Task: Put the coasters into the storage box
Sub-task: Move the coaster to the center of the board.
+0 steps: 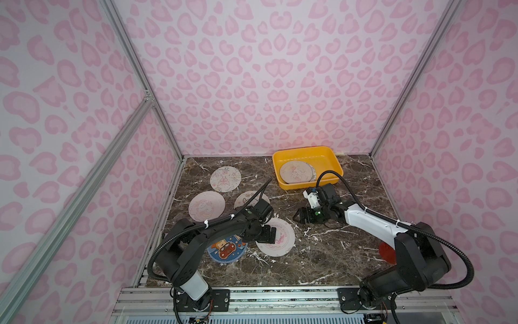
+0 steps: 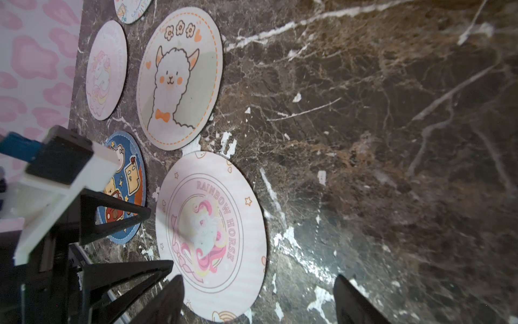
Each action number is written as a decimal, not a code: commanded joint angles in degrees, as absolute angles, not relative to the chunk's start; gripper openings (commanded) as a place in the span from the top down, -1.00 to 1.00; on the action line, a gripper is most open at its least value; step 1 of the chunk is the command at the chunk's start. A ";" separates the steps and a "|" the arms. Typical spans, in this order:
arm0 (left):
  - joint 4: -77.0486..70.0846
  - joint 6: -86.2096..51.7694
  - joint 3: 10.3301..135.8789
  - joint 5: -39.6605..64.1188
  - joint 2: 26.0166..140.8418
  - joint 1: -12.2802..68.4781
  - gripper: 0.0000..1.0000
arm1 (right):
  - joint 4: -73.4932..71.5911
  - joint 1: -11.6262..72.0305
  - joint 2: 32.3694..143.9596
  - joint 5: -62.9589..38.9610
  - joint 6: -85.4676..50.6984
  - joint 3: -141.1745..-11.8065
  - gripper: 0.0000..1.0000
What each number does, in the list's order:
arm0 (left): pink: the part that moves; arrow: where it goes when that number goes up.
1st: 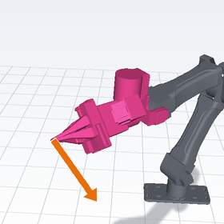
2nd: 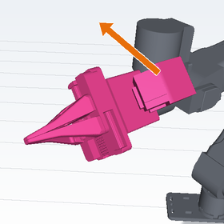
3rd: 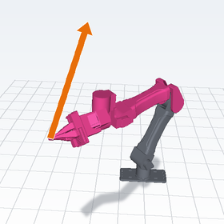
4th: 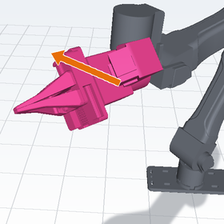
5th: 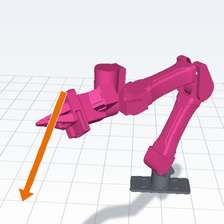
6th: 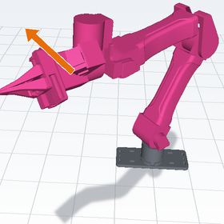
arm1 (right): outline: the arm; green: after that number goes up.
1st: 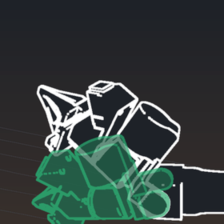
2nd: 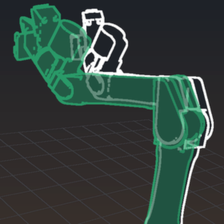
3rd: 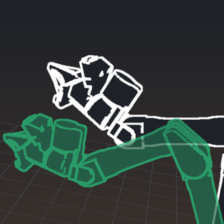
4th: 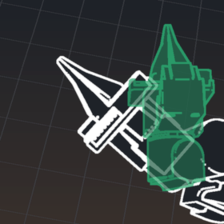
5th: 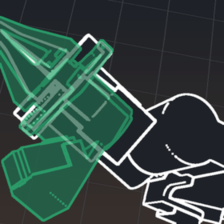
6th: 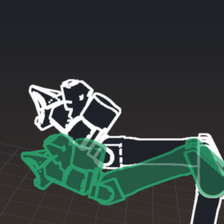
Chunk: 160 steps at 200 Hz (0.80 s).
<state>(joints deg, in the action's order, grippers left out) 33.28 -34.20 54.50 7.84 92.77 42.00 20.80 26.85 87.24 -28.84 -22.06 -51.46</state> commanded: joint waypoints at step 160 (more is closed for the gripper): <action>31.05 -32.31 56.67 7.62 98.44 41.66 -0.73 | 18.24 35.06 94.91 -24.79 -27.85 -48.87 -0.29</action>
